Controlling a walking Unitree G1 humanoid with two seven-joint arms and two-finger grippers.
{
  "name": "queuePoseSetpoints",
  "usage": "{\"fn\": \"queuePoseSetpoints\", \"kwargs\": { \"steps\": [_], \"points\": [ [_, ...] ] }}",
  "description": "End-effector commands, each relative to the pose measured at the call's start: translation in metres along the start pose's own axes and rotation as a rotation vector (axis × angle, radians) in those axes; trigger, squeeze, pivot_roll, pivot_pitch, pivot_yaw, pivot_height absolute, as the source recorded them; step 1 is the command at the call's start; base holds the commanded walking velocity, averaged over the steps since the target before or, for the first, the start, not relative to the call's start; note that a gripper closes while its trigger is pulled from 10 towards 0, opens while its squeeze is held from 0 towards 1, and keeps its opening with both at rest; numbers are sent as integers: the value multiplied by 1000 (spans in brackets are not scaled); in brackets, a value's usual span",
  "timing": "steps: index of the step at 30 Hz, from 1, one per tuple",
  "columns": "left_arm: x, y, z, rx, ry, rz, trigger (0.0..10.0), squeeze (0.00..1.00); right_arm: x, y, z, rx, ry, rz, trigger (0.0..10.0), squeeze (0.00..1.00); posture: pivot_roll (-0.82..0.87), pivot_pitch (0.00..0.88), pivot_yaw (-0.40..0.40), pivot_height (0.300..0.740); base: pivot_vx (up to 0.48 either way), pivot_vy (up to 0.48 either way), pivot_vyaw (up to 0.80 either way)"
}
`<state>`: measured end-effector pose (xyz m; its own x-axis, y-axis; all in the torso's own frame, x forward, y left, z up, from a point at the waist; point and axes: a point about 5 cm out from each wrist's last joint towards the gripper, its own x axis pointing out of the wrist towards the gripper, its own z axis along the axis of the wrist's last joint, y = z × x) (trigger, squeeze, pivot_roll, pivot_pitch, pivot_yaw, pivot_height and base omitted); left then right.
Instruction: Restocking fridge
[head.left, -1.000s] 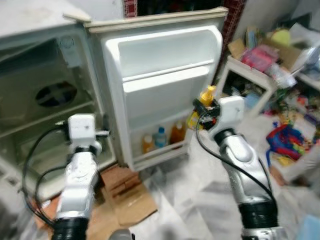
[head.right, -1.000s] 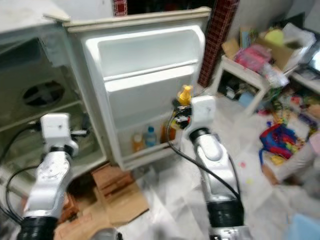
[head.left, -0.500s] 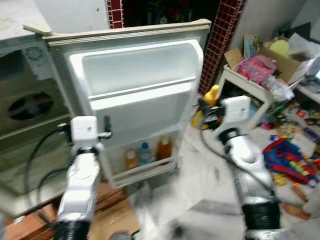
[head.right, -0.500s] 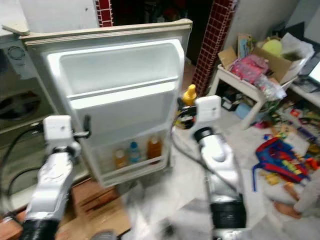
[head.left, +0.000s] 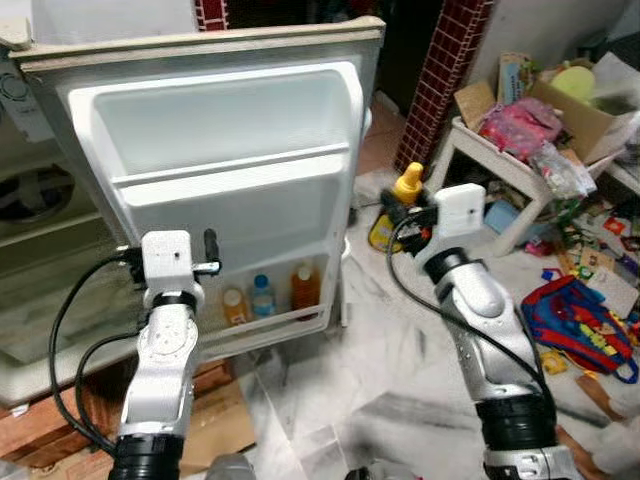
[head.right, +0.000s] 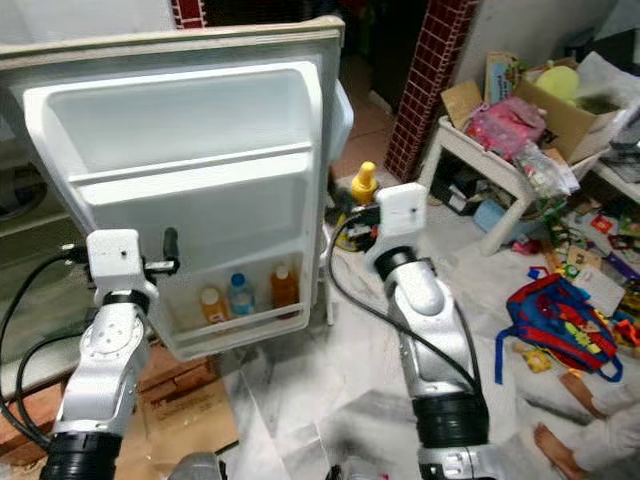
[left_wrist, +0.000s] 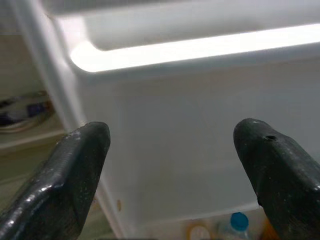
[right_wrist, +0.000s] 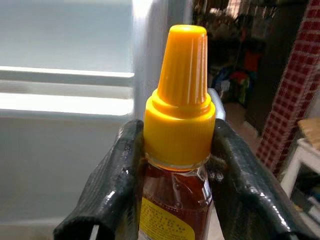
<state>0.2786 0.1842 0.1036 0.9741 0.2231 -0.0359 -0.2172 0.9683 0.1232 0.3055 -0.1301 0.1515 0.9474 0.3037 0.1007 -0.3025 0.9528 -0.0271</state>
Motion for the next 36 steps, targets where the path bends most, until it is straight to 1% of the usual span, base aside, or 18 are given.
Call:
{"fn": "queuePoseSetpoints", "kwargs": {
  "steps": [1, 2, 6, 7, 11, 16, 20, 23, 31, 33, 36],
  "points": [
    [-1, -5, 3, -40, -13, -17, 10000, 0, 0, -9, 8, -15, -36, -15, 10000, 0, 39, 0, -24, 740, 0, 0, 0],
    [-1, -4, 3, -54, -16, -14, 10000, 0, 0, -8, 8, -13, -35, -8, 10000, 0, 39, 0, -24, 740, 0, 0, 0],
    [-1, -2, 4, -63, -13, 2, 10000, 0, 0, -5, 9, -21, -40, 21, 10000, 0, 40, 0, -24, 740, 0, 0, 0],
    [0, 0, 4, -67, -11, 12, 10000, 0, 1, -2, 11, -31, -50, 41, 10000, 0, 41, 0, -25, 740, 0, 0, 413],
    [0, 2, 2, -79, 0, 22, 10000, 0, 2, 1, 12, -36, -59, 51, 10000, 0, 45, 0, -27, 740, 0, 0, 622],
    [0, 2, 2, -82, 2, 27, 10000, 0, 3, 1, 12, -35, -62, 52, 10000, 0, 45, 0, -26, 740, 0, 0, 653],
    [1, 5, 2, -88, -3, 53, 10000, 0, 4, 0, 13, -37, -65, 50, 10000, 0, 43, 0, -25, 740, 0, 0, 463],
    [1, 8, 0, -93, 19, 87, 10000, 0, 3, -1, 13, -28, -68, 37, 10000, 0, 43, 0, -22, 740, 0, 0, 0],
    [2, 6, 1, -98, 20, 64, 10000, 0, 4, 0, 14, -17, -78, 30, 10000, 0, 45, 0, -24, 740, 0, 0, 0],
    [4, 6, 2, -99, 14, 62, 10000, 0, 7, 1, 17, -15, -96, 28, 10000, 0, 43, 0, -23, 740, 0, 0, 0],
    [4, 6, 1, -97, 14, 62, 10000, 0, 14, -1, 27, -16, -138, 18, 10000, 0, 43, 0, -22, 740, 0, 373, 0]
  ]
}}
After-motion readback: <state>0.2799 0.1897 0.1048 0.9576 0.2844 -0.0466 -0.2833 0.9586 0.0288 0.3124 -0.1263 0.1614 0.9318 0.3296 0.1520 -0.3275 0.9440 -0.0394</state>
